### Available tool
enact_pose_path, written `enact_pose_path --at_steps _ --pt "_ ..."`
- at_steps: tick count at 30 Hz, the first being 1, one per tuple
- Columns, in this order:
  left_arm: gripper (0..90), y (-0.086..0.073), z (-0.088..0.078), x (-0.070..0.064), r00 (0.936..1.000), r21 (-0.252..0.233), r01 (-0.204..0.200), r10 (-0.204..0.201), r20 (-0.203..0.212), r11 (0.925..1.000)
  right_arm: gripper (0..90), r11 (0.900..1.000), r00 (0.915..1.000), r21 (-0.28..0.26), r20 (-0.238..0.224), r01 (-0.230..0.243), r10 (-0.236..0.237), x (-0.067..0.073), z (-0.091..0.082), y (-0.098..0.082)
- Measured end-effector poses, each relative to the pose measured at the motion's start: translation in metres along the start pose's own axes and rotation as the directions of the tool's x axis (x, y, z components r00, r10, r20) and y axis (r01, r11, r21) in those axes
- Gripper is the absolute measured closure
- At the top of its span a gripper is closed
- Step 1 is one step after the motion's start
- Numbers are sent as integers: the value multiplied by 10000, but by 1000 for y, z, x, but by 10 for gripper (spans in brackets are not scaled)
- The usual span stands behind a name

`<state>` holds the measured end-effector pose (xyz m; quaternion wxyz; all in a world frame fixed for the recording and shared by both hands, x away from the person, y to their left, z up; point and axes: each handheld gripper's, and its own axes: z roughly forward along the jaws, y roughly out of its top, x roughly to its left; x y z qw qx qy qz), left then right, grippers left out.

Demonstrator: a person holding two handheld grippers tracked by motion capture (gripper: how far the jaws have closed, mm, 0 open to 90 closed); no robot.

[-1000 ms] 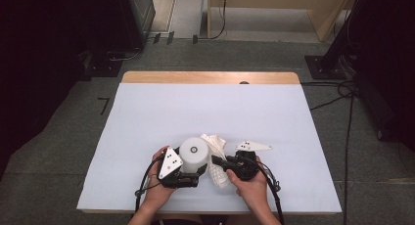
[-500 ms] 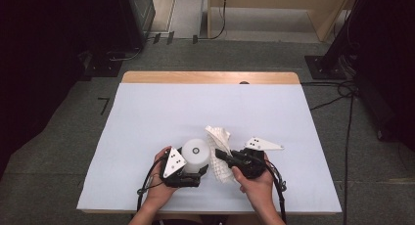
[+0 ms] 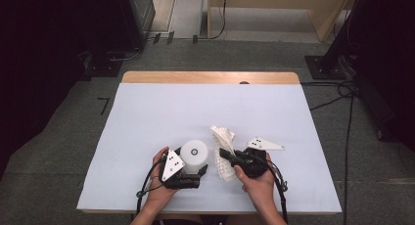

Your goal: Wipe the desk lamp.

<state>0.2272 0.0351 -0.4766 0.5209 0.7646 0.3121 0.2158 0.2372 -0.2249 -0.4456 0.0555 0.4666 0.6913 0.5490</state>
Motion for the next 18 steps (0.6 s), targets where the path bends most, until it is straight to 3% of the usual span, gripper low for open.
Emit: enact_pose_path --at_steps 6,11,18 --pt "37 0 2 -8 9958 227 561 -543 -732 9982 789 10000 9998 57 178 -16 15 -2 1 -2" --pt "80 1 6 -17 9876 437 547 -476 -1494 9975 789 9999 9997 130 230 8 -11 -2 3 -3" --pt "87 2 5 -14 9914 532 520 -451 -1228 9972 788 9994 9998 344 192 53 -60 1 8 -7"
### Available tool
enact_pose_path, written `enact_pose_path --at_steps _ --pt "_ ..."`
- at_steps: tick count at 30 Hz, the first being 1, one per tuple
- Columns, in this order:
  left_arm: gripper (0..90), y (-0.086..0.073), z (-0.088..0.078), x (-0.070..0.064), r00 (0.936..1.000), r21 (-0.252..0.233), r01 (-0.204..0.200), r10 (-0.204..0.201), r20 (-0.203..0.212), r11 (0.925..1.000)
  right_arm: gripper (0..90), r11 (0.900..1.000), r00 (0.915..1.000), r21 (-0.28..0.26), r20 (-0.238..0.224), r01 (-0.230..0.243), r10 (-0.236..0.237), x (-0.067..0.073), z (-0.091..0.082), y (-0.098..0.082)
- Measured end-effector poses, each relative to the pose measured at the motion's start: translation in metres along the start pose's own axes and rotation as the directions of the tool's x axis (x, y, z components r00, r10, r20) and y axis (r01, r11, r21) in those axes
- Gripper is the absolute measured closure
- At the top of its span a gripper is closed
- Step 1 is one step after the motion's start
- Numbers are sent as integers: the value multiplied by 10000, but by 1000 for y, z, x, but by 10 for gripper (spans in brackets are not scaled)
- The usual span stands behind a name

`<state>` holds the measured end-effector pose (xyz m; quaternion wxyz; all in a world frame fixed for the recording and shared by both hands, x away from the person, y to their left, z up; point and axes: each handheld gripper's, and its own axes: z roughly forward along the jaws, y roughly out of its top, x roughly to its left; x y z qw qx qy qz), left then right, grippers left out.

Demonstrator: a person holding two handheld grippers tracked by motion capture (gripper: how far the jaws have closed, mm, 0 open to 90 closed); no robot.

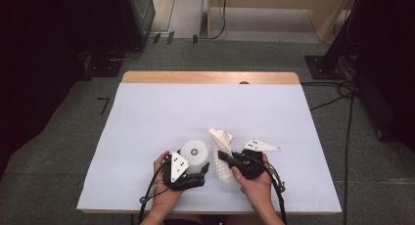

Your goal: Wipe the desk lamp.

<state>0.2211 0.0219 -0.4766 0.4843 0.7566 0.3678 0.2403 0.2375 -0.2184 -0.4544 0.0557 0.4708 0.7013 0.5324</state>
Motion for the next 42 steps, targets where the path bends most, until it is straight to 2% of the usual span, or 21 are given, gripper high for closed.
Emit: enact_pose_path --at_steps 4,9,11,12,17,22,25,27,29,31,33,34,38,39,42 --pt "88 3 -3 9 9988 -173 192 -183 465 9997 789 9998 10000 162 -44 78 -77 1 5 -3" --pt "88 10 -12 17 9954 -704 166 -99 951 9974 789 9981 10000 622 15 -24 23 2 17 -12" --pt "88 11 -13 19 9932 -796 194 -100 1162 9966 790 9970 10000 770 -62 11 -6 3 20 -14" --pt "88 11 -13 18 9926 -776 71 24 1215 9970 790 9967 9999 807 -133 -25 36 4 20 -14" --pt "89 9 -11 16 9903 -649 -79 168 1380 9979 794 9986 9983 514 -570 -110 139 8 16 -9" --pt "89 7 -7 10 9853 -430 -488 552 1615 9979 795 9993 9953 -364 -957 93 -127 15 -3 6" --pt "89 7 -7 9 9849 -423 -462 526 1650 9980 794 9970 9937 -746 -1081 204 -284 19 -12 12" --pt "89 8 -7 10 9849 -428 -458 523 1648 9980 794 9963 9932 -801 -1100 302 -390 20 -14 13" --pt "89 8 -8 11 9857 -428 -479 542 1596 9979 794 9977 9937 -627 -1075 253 -320 18 -12 12" --pt "89 10 -9 13 9851 -470 -279 355 1683 9985 794 9993 9946 -346 -1025 146 -180 15 -6 8" --pt "89 13 -12 18 9824 -655 82 41 1865 9978 794 10000 9955 -45 -948 17 -21 11 1 3" --pt "89 14 -13 19 9820 -689 116 17 1889 9976 794 9999 9959 124 -897 -110 121 9 4 0" --pt "89 13 -14 20 9829 -704 -45 174 1832 9975 794 9983 9964 524 -791 -249 290 6 13 -7" --pt "89 13 -14 20 9829 -704 -45 174 1832 9975 794 9983 9964 524 -791 -249 290 6 13 -7" --pt "89 12 -12 17 9826 -637 -407 515 1786 9971 794 9993 9971 369 -759 -65 93 11 10 -4"
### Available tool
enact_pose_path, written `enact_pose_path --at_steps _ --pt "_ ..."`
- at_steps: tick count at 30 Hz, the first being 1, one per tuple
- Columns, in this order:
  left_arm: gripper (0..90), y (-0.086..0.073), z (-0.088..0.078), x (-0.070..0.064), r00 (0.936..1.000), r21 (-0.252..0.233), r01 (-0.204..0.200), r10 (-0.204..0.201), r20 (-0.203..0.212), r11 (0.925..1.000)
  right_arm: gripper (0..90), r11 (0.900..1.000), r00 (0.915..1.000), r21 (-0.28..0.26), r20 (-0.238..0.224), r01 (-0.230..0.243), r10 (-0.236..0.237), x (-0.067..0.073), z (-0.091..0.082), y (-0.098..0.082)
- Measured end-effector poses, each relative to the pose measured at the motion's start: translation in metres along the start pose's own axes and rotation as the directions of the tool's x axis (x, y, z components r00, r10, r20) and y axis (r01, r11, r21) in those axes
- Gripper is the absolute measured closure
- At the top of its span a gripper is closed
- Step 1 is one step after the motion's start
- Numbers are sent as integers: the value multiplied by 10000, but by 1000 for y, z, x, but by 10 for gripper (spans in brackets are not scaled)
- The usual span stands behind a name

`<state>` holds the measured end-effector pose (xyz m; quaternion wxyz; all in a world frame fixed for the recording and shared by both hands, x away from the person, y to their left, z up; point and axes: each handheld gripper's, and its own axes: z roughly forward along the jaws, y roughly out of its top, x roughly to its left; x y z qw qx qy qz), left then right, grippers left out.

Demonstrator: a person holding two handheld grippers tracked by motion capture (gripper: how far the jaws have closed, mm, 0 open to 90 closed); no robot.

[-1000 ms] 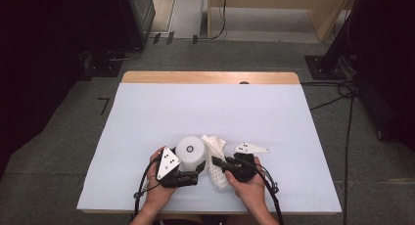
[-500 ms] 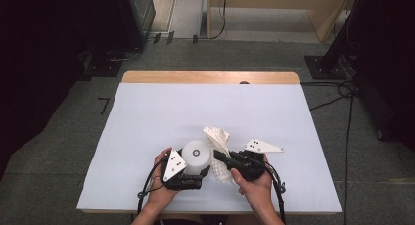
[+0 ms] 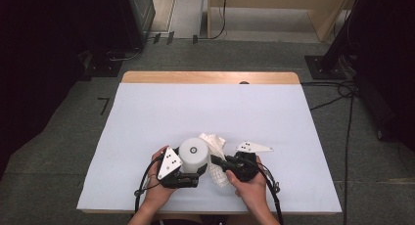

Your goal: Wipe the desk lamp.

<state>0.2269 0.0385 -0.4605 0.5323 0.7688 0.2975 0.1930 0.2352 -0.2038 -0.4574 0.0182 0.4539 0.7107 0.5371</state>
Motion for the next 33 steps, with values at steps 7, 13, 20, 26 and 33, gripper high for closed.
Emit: enact_pose_path --at_steps 7,13,20,26,33 --pt "89 -6 8 -4 9993 436 -326 333 -159 9985 793 9951 9994 -958 -202 249 -270 10 -20 14" --pt "88 -12 12 -1 9988 567 -464 471 -117 9973 792 9947 9997 -1008 146 210 -196 4 -24 14" --pt "84 -17 7 4 9992 268 378 -375 -123 9989 790 9953 9993 -964 363 -1 36 -5 -23 12" --pt "2 -12 8 -8 9945 300 847 -827 -642 9960 789 9960 9982 -897 592 19 34 -10 -21 9" --pt "54 -13 12 -18 9805 340 1008 -935 -1730 9943 789 9976 9979 -698 642 -26 71 -12 -16 4"
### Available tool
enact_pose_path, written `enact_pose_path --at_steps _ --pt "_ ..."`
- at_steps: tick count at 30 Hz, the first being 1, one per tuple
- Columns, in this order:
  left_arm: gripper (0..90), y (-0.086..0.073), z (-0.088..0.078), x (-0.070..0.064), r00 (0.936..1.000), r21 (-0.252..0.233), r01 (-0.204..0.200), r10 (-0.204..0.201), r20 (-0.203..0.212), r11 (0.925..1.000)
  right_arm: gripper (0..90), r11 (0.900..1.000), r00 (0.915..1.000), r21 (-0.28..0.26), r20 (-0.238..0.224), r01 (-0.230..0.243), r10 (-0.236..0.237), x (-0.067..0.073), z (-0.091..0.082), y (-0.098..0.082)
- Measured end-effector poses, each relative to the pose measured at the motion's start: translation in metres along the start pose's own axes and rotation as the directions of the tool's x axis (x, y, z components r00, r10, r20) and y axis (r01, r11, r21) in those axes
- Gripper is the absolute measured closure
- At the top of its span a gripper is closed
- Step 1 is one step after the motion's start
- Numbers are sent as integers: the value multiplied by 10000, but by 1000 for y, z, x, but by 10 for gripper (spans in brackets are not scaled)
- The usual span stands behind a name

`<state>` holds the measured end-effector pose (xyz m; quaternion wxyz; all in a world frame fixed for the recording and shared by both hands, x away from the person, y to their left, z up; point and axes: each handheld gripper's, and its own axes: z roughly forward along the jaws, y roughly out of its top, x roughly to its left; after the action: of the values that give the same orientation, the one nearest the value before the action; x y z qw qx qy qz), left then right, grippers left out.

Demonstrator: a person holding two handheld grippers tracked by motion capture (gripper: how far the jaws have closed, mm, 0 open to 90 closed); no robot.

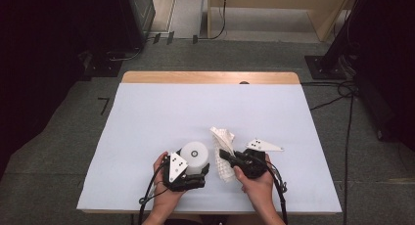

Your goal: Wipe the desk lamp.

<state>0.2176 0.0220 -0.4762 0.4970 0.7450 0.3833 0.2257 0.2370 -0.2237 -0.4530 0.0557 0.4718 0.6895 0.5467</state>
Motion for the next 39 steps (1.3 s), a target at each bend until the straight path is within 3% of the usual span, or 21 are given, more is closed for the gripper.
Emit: enact_pose_path --at_steps 5,8,11,16,19,22,30,33,39 --pt "82 1 0 2 9997 -20 -189 190 123 9998 789 9999 10000 172 -30 8 -7 1 3 -2" --pt "85 4 -2 9 9980 82 -255 250 573 9996 789 9996 10000 299 -29 15 -15 1 6 -5" --pt "86 7 -6 16 9938 -243 -188 213 1087 9995 789 9982 10000 597 6 -25 25 1 12 -9" --pt "87 14 -13 17 9871 -741 -504 610 1483 9960 791 9949 9999 1002 -51 -85 90 4 23 -17" --pt "87 13 -12 17 9845 -587 -712 796 1563 9957 793 9956 9992 911 -295 -235 262 8 22 -15" --pt "87 11 -9 15 9822 -405 -809 866 1668 9959 794 9982 9979 492 -540 -342 369 12 14 -8" --pt "87 9 -5 13 9802 -211 -911 934 1747 9956 793 9975 9942 -700 -1074 -23 -52 26 -13 14" --pt "87 9 -5 13 9808 -179 -949 966 1696 9953 794 9979 9948 -638 -1008 75 -139 25 -13 13" --pt "87 12 -9 16 9800 -435 -926 987 1727 9948 794 9997 9967 195 -796 -152 167 14 7 -3"
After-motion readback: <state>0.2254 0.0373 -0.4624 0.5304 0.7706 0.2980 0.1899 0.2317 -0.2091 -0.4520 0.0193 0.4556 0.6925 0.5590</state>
